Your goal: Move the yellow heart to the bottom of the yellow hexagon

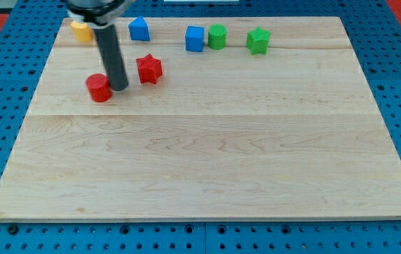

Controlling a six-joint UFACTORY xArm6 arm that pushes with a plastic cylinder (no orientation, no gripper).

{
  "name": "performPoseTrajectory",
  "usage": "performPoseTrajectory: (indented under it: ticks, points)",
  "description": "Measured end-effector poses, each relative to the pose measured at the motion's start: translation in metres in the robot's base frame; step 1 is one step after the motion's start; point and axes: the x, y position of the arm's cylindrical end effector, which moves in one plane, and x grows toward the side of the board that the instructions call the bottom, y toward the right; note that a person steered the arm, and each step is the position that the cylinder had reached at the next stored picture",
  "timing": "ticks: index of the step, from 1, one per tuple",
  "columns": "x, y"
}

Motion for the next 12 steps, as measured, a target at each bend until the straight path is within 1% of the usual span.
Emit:
performPoseTrajectory:
  ticks: [1, 3, 4, 5, 6, 7, 8, 9, 10, 11, 12]
  points:
    - [0.003, -0.039]
    - [-0.039, -0.07]
    - [-0.096, -0.082]
    - [-0.117, -0.11]
    - [-0.146, -0.127]
    - [-0.172, -0.116]
    - [-0.167, -0.043]
    - [-0.146, -0.02]
    - [-0.129, -0.102]
    - [-0.114, -0.132]
    - [-0.091, -0.101]
